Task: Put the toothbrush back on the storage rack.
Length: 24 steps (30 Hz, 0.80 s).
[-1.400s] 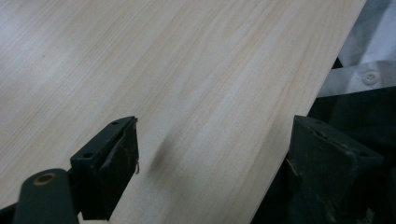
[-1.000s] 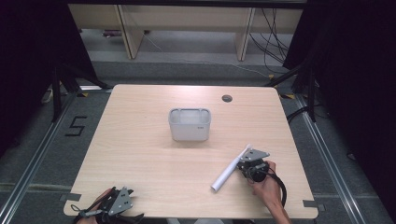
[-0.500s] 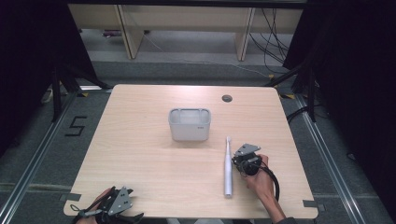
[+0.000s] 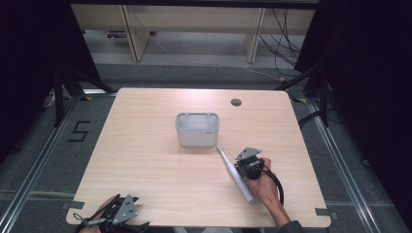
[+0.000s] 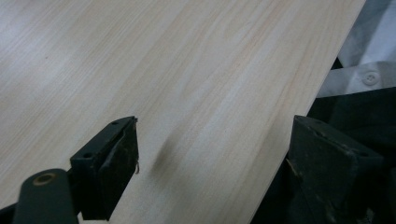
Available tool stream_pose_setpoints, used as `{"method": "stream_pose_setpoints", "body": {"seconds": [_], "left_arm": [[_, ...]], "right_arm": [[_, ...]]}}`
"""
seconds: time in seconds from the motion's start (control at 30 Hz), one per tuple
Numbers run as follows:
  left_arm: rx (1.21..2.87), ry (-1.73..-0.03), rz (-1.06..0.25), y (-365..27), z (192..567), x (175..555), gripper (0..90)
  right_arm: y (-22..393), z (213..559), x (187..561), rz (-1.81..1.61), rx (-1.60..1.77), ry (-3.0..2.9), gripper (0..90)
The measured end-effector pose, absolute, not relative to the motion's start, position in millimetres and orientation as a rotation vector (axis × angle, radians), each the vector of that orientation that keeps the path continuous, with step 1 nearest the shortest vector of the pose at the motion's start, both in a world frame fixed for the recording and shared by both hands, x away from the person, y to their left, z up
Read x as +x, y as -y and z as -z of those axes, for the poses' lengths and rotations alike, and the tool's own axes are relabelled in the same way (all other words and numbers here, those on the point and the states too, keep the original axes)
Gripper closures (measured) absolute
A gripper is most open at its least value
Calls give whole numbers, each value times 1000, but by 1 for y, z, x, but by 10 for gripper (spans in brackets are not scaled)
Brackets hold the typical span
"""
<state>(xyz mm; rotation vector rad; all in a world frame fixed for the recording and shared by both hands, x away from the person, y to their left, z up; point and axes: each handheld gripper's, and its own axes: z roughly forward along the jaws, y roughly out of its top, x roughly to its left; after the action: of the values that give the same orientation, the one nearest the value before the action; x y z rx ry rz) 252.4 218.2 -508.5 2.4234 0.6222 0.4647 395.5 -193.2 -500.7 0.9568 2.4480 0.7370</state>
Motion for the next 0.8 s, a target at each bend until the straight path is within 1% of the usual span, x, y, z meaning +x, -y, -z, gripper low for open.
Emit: {"method": "stream_pose_setpoints", "body": {"seconds": [0.07,0.13,0.2,0.4,0.5,0.67,0.8], "left_arm": [[2423,-605,-465,-218,507,253,158],[2426,-604,-471,-218,507,252,158],[2422,-617,-460,-219,507,252,158],[2424,-617,-453,-219,508,252,158],[2423,-603,-458,-219,507,252,158],[2423,-606,-466,-218,507,253,158],[2422,-613,-458,-219,507,253,158]], "right_arm": [[195,498,396,-730,961,-2447,809],[197,495,396,-742,989,-2432,773],[201,485,395,-761,1043,-2410,689],[204,465,388,-775,1092,-2452,536],[197,461,383,-757,1106,-2513,489],[180,462,380,-626,1072,-2642,474],[176,466,384,-540,1049,-2686,469]]}}
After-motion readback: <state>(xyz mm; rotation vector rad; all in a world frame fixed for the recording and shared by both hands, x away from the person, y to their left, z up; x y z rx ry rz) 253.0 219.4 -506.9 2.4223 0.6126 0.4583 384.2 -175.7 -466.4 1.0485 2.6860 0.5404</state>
